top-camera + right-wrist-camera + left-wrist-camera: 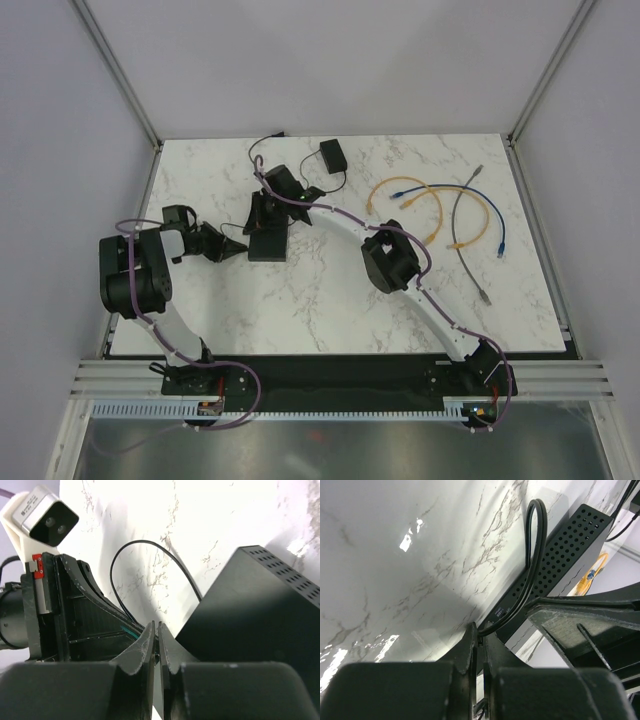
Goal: Pull the plug from the switch port
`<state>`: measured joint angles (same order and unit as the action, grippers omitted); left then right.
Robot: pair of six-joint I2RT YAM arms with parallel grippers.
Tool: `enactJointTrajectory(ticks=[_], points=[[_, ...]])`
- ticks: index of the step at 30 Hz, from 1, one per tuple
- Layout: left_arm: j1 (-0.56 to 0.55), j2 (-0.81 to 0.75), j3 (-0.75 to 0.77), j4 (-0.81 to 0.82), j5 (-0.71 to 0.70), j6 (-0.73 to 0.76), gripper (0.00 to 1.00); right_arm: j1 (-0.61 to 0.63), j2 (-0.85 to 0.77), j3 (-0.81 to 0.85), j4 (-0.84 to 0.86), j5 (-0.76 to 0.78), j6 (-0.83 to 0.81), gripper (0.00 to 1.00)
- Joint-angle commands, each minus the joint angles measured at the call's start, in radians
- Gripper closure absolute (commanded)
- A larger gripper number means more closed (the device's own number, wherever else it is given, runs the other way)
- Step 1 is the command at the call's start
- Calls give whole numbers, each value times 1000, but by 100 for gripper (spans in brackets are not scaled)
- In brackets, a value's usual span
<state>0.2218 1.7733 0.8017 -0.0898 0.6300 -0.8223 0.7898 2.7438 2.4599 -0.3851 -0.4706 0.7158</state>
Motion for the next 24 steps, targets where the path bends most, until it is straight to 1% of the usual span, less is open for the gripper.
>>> enactJointTrajectory(ticks=[1, 4, 10, 12, 16, 20, 24], points=[[-12, 40, 37, -56, -9, 61, 98, 23, -29, 2, -95, 58, -68, 87], [-9, 40, 45, -44, -21, 35, 98, 22, -21, -24, -144, 62, -101, 93], [17, 28, 24, 19, -38, -46, 98, 20, -24, -49, -186, 79, -142, 98], [31, 18, 5, 68, -53, -81, 98, 19, -24, -53, -190, 85, -153, 100], [76, 9, -36, 134, -56, -138, 98, 15, -27, -84, -236, 125, -174, 100], [80, -11, -38, 148, -78, -155, 98, 11, -22, -110, -297, 200, -199, 100], [86, -34, -48, 157, -104, -156, 98, 5, -21, -121, -347, 244, -228, 100]])
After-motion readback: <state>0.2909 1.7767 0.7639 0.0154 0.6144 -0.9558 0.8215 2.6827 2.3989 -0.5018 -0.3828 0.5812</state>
